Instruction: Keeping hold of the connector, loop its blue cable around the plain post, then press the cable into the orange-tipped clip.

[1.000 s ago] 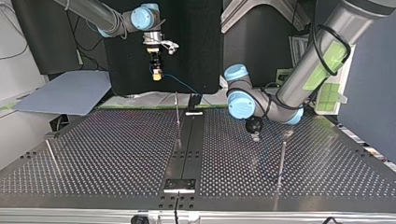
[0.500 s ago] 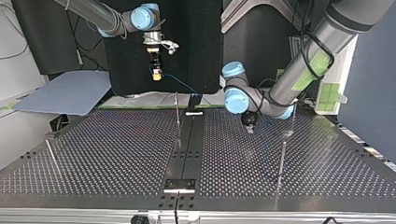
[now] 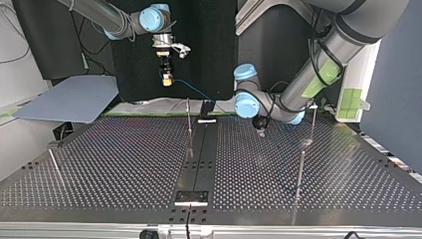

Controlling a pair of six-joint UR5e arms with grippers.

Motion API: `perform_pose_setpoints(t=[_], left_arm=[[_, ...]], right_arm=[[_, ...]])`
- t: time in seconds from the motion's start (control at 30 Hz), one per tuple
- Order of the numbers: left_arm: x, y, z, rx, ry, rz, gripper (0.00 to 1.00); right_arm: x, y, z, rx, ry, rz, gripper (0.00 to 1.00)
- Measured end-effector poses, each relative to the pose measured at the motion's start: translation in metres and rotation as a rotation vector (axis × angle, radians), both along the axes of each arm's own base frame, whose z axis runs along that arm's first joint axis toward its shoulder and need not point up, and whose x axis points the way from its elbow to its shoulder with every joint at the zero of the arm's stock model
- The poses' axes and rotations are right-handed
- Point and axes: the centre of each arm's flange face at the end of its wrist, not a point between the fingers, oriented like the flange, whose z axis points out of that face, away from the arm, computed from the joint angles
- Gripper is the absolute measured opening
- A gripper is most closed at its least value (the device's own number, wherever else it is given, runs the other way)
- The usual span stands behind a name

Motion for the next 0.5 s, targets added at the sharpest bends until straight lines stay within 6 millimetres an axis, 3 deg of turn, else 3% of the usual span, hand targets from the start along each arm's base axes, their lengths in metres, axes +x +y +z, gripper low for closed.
perform_pose_setpoints(t=[0.13,0.5], left_arm=[[0.001,-0.006,-0.014,0.001,0.013,-0.009,0.98],[0.002,-0.023,-0.022,-0.022,-0.004,-0.032,0.98]], right_arm=[[0.000,0.000,0.000,0.000,0.000,0.000,0.00],[0.000,0.000,0.000,0.002,0.002,0.002,0.00]])
